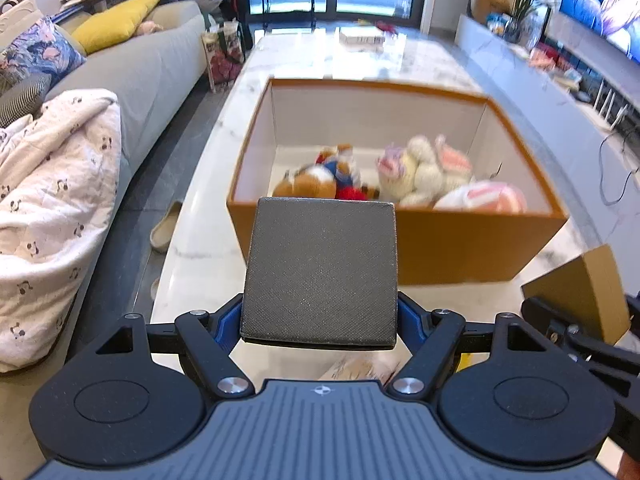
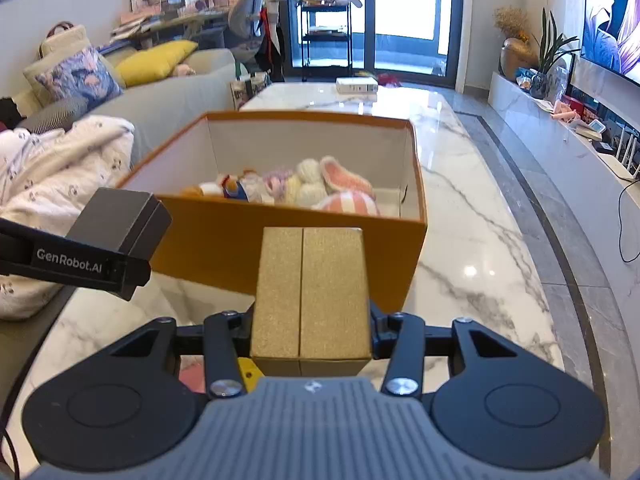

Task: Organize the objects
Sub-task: 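Lift the grey block and cardboard box and carry both over the orange box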

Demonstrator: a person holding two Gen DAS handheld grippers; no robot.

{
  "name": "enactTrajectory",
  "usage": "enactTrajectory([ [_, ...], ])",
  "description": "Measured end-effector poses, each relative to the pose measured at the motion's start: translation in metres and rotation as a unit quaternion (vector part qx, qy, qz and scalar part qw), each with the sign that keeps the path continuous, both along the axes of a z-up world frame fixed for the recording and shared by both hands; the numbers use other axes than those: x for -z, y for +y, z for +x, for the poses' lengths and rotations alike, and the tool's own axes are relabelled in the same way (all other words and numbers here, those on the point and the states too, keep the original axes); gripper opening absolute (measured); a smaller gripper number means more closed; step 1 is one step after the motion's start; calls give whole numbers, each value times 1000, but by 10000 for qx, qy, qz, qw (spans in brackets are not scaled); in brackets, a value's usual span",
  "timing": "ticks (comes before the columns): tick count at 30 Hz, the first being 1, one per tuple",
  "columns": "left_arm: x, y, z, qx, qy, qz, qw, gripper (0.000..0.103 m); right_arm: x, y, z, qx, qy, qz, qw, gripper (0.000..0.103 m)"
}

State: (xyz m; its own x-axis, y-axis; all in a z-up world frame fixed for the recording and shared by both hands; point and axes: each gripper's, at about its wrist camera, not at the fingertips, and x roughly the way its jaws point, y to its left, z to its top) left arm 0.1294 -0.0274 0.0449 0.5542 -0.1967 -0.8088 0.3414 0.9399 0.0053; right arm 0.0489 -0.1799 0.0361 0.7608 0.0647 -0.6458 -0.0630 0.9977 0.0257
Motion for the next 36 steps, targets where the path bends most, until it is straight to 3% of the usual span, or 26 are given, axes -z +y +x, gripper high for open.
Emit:
enactTrajectory([
  [9,-28,-2,18,-121,-357,-426,9984,88,-29,1,5,-5,-393,166,9991,48],
  [19,-26,-18,61,-285,-777,-529,9952,88,-48,-8,64,191,-613,442,9970,48],
  [26,0,-28,89,-467,-585,-715,9946,88,-27,-4,113,153,-548,400,9976,48],
  [36,35,-47,102,-524,-286,-492,9970,88,12,-9,157,161,-259,298,9991,47],
])
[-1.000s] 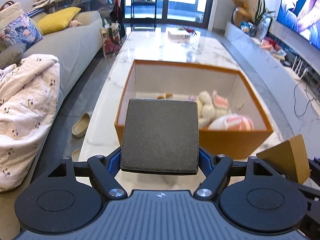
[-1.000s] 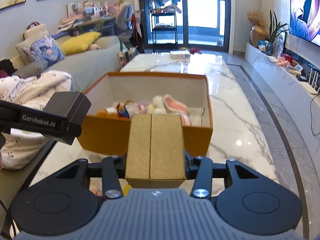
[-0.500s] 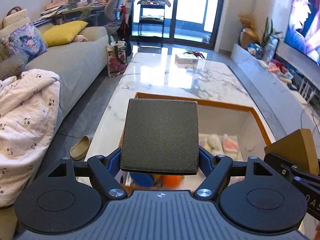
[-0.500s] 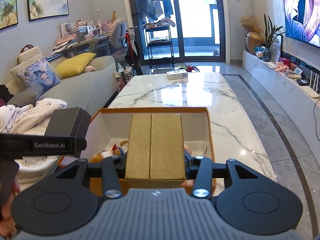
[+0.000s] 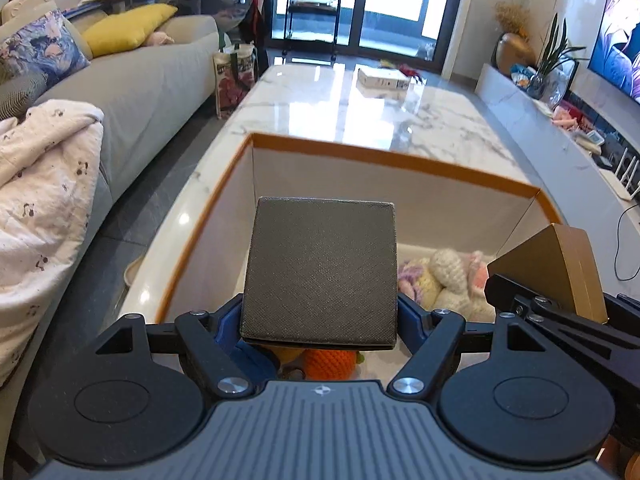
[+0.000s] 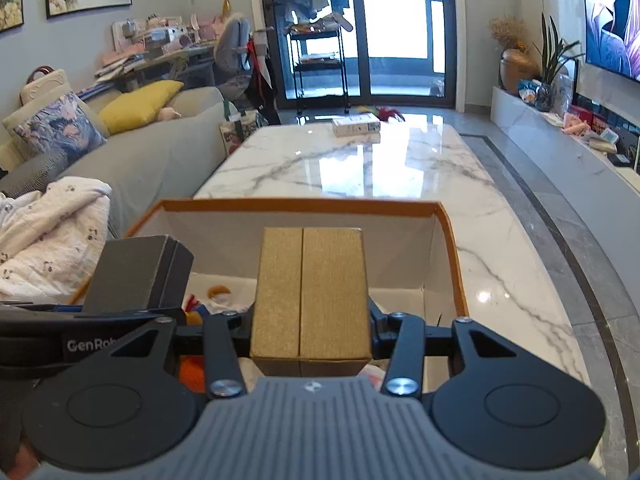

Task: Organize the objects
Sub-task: 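Lower the grey block and cardboard box into the box and open both grippers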

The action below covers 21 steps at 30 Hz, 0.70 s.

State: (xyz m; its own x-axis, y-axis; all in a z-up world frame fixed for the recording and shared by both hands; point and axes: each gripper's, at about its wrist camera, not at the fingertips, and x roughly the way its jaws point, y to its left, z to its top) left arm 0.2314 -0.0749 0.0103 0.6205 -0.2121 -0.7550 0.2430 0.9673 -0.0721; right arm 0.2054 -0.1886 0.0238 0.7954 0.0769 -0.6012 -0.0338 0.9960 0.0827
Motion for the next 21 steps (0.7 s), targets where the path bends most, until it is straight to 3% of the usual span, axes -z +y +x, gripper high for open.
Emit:
enactTrajectory([
  [5,12,-7,1,76,214,292,9993,88,6,-3,2,8,54,7,10000,47],
  [12,16,-11,0,125,195,478,9986,88,11,-9,5,99,123,326,9993,47],
  [21,21,-18,-3,216,169,752,9968,88,28,-4,12,165,319,277,9990,47],
])
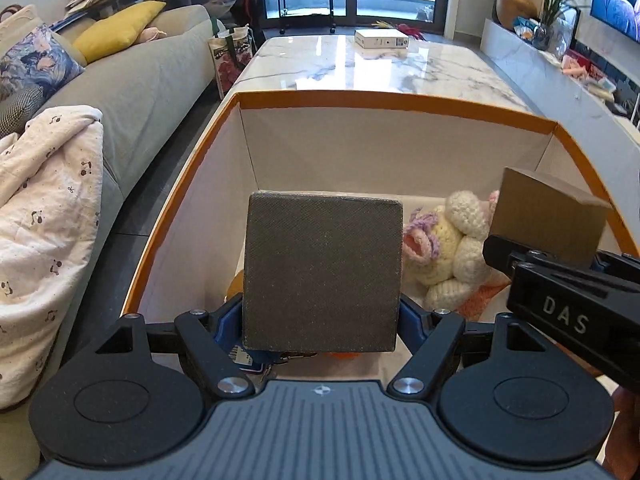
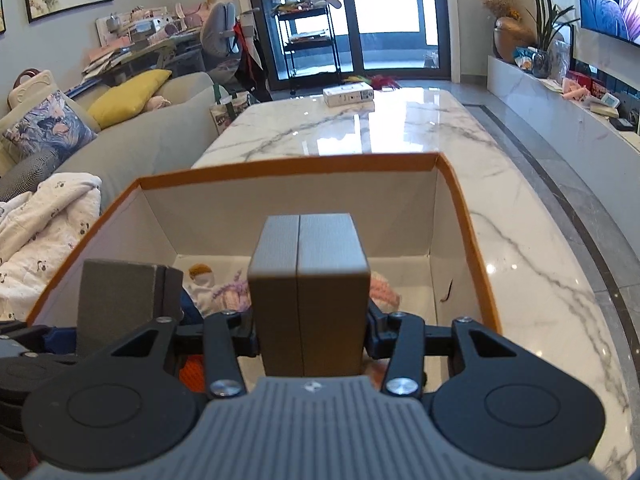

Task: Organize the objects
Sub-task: 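Lower the grey block and cardboard box into the box and open both grippers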

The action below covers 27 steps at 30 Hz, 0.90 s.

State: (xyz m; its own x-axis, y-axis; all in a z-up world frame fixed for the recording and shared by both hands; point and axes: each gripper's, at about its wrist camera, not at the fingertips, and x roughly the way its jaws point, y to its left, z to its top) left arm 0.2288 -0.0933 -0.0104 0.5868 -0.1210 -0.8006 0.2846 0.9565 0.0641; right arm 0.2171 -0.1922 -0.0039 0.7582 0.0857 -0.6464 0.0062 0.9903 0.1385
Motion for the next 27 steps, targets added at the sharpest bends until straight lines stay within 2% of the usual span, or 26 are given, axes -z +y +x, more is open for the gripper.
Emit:
enactTrajectory([
  [27,4,-5,-2,83,-65,203,9997,90,6,1,0,81,88,-250,9996,48],
])
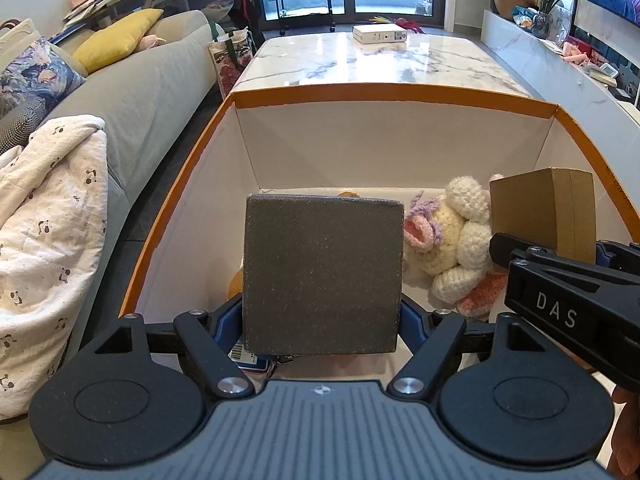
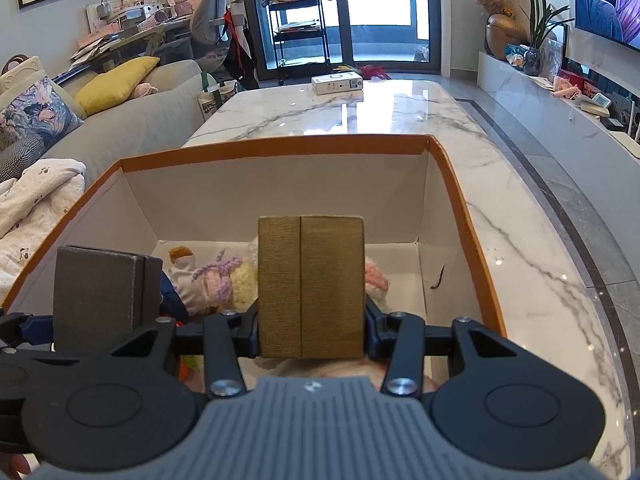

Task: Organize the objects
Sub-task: 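Lower the grey block and cardboard box into the box and open both grippers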

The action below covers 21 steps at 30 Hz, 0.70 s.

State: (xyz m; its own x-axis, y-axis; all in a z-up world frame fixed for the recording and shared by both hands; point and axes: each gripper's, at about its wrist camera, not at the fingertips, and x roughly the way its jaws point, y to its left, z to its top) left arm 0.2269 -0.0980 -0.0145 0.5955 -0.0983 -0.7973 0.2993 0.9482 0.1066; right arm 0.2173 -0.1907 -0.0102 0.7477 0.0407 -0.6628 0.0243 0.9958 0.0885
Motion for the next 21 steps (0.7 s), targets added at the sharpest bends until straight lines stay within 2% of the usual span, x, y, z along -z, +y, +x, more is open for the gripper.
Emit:
enactTrajectory([
  [11,-4,2,-5,-7,-120,-29,9999,89,-7,-3,-5,-75,-20,128,9999,55],
  [21,-9,2,-9,16,-141,-47,9999,89,-13,-3,-7,-122,-49,144,9998,56],
])
